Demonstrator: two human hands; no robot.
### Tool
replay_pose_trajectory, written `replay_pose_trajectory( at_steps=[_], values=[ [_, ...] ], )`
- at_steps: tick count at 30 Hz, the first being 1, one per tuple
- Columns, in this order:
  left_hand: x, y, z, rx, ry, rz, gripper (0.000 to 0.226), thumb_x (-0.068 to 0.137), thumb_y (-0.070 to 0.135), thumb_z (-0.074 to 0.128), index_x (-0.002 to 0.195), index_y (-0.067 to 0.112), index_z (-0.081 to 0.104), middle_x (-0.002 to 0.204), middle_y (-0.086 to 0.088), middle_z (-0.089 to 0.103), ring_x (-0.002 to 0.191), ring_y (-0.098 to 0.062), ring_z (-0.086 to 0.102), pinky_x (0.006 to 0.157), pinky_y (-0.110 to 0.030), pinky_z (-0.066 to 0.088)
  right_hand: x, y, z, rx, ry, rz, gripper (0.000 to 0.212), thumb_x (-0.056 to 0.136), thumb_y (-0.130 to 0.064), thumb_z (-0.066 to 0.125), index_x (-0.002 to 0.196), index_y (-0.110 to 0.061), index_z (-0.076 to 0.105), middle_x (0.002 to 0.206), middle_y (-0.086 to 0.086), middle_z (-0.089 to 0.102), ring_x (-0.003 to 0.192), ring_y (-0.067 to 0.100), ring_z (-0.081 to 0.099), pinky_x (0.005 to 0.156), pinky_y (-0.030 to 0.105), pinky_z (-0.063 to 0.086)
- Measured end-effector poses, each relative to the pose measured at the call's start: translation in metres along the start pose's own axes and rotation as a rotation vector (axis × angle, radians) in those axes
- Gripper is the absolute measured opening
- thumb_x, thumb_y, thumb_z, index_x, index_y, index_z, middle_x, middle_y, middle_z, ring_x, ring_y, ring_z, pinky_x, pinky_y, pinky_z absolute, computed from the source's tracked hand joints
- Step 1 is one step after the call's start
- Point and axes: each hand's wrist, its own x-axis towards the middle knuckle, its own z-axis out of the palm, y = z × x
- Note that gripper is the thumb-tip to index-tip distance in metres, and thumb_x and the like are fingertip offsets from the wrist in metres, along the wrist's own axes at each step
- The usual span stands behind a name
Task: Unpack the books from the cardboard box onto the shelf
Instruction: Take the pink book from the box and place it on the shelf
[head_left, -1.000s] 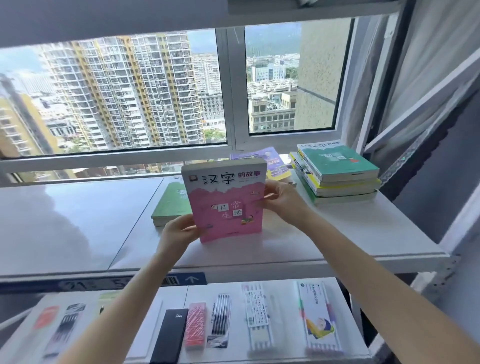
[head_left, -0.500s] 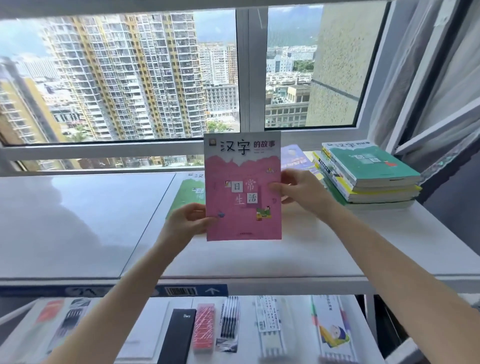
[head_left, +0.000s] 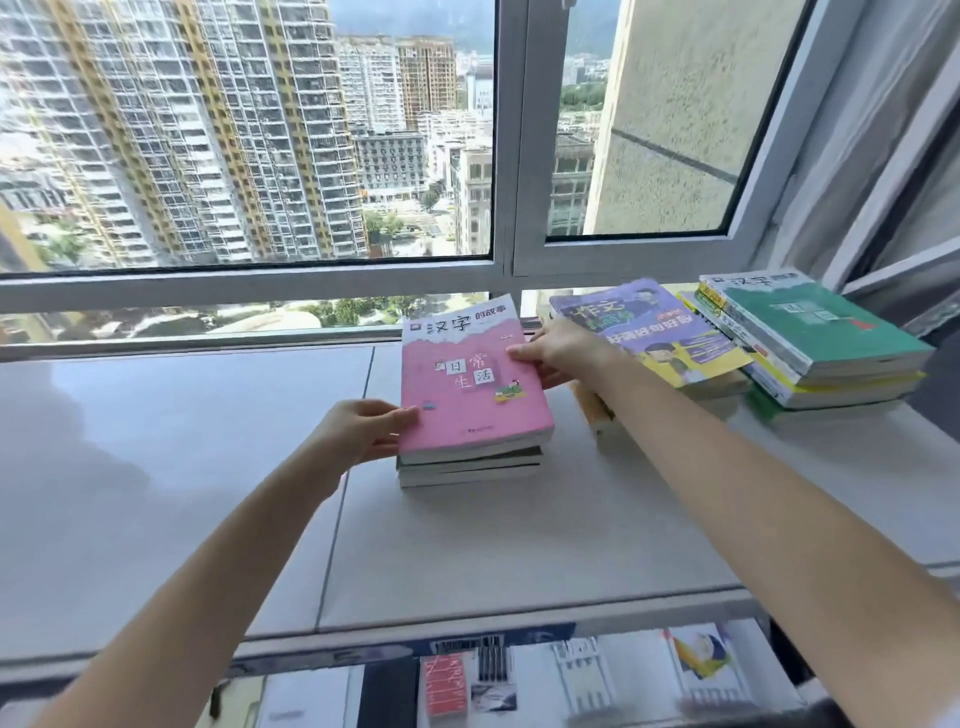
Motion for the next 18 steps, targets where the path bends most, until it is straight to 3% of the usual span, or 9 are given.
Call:
replay_pose_trajectory(
  at_steps=[3, 5, 11, 14, 18],
  values=[
    [0.011, -0.002, -0.008, 0.006, -0.031, -0.039, 0.030, 0.084, 0.025, 0.069, 0.100, -0.001, 0.068, 0.082, -0.009, 0.067, 0.067, -0.012, 0.063, 0.067, -0.015, 0.057, 0.013, -0.003, 0.007, -0.075, 0.016, 0.064, 0.024, 0.088, -0.018, 0.064, 0.100, 0.003, 0.061, 0.075, 0.010, 0.067, 0.056, 0.017, 0.066, 0.039, 0.020, 0.050],
    [0.016, -0.001, -0.010, 0.058, -0.038, -0.046, 0.029, 0.084, 0.028, 0.069, 0.095, 0.002, 0.068, 0.075, -0.005, 0.060, 0.063, -0.012, 0.054, 0.060, -0.014, 0.053, 0.021, -0.002, 0.012, -0.131, 0.024, 0.106, 0.023, 0.088, -0.017, 0.064, 0.096, 0.004, 0.060, 0.070, 0.009, 0.065, 0.054, 0.018, 0.065, 0.036, 0.021, 0.048],
    [0.025, -0.001, -0.011, 0.245, -0.071, -0.004, 0.033, 0.088, 0.033, 0.063, 0.097, 0.001, 0.064, 0.076, -0.004, 0.053, 0.064, -0.014, 0.045, 0.060, -0.023, 0.039, 0.025, 0.007, 0.018, -0.178, 0.072, 0.159, 0.021, 0.089, -0.020, 0.063, 0.076, -0.005, 0.056, 0.076, 0.010, 0.066, 0.042, 0.011, 0.062, 0.034, 0.018, 0.045],
    [0.029, -0.003, -0.009, 0.378, -0.095, 0.020, 0.033, 0.090, 0.040, 0.057, 0.090, 0.007, 0.059, 0.076, -0.003, 0.056, 0.064, -0.016, 0.047, 0.057, -0.026, 0.038, 0.019, 0.006, 0.025, -0.211, 0.121, 0.118, 0.022, 0.091, -0.017, 0.060, 0.101, 0.001, 0.055, 0.084, 0.016, 0.067, 0.057, 0.021, 0.065, 0.041, 0.024, 0.050],
    [0.026, -0.002, -0.003, 1.011, 0.067, 0.129, 0.050, 0.087, 0.064, 0.043, 0.104, 0.018, 0.050, 0.096, 0.002, 0.062, 0.088, -0.023, 0.060, 0.069, -0.034, 0.042, -0.004, 0.006, 0.030, -0.689, 0.277, 0.038, 0.035, 0.089, -0.031, 0.056, 0.115, -0.008, 0.058, 0.089, 0.012, 0.064, 0.077, 0.026, 0.056, 0.061, 0.030, 0.039]
  ],
)
